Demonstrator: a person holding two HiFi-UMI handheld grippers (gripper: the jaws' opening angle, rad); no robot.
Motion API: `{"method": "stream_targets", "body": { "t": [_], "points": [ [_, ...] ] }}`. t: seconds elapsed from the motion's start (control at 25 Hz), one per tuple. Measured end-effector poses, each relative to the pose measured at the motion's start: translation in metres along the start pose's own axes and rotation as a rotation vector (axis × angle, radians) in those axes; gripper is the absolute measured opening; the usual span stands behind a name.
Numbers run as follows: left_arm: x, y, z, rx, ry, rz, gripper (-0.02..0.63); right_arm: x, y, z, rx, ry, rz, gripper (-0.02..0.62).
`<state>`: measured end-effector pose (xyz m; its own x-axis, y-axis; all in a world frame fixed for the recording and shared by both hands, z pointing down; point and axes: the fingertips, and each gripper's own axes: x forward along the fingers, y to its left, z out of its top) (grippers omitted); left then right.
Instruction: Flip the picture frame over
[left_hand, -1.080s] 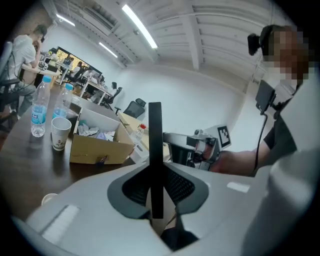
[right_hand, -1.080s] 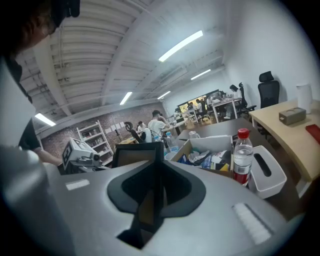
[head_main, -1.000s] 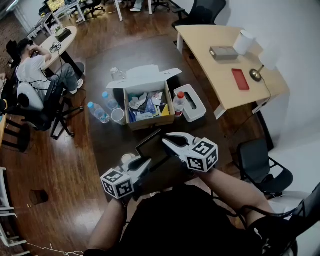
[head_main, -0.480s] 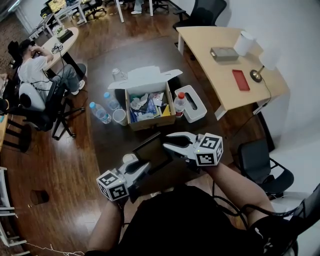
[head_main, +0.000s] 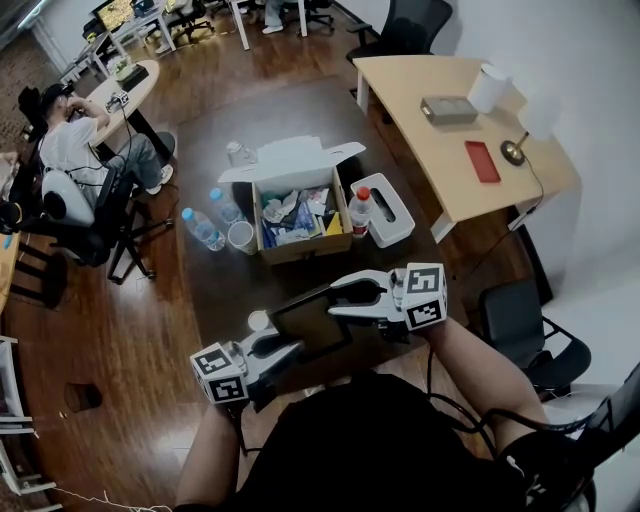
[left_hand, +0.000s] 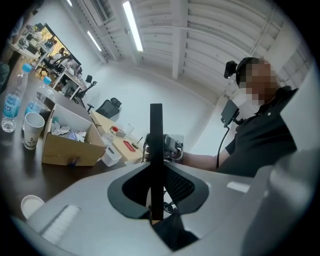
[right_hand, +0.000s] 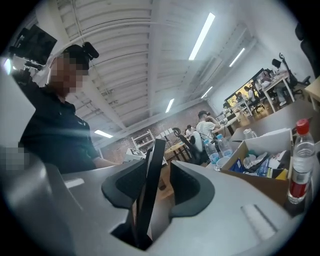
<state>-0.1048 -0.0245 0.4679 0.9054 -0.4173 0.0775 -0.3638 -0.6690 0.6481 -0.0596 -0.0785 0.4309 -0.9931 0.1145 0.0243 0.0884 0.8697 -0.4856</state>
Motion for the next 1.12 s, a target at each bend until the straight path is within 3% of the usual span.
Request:
{"method": "stream_targets", "body": {
  "t": [0.16, 0.96, 1.12],
  "points": [
    [0.000, -0.001, 0.001, -0.023, -0.017, -0.001, 0.066, 0.002, 0.005, 0.003, -0.015, -0.002, 0.014, 0.103],
    [0.003, -0.006, -0.002, -0.028, 0.011, -0.042, 0.067, -0.001, 0.012, 0.002, -0.013, -0.004, 0.059, 0.104],
    [0.005, 0.003, -0.006, -0.025, 0.034, 0.015, 0.075, 0.000, 0.009, -0.001, -0.084, 0.021, 0.013, 0.088]
  ]
}}
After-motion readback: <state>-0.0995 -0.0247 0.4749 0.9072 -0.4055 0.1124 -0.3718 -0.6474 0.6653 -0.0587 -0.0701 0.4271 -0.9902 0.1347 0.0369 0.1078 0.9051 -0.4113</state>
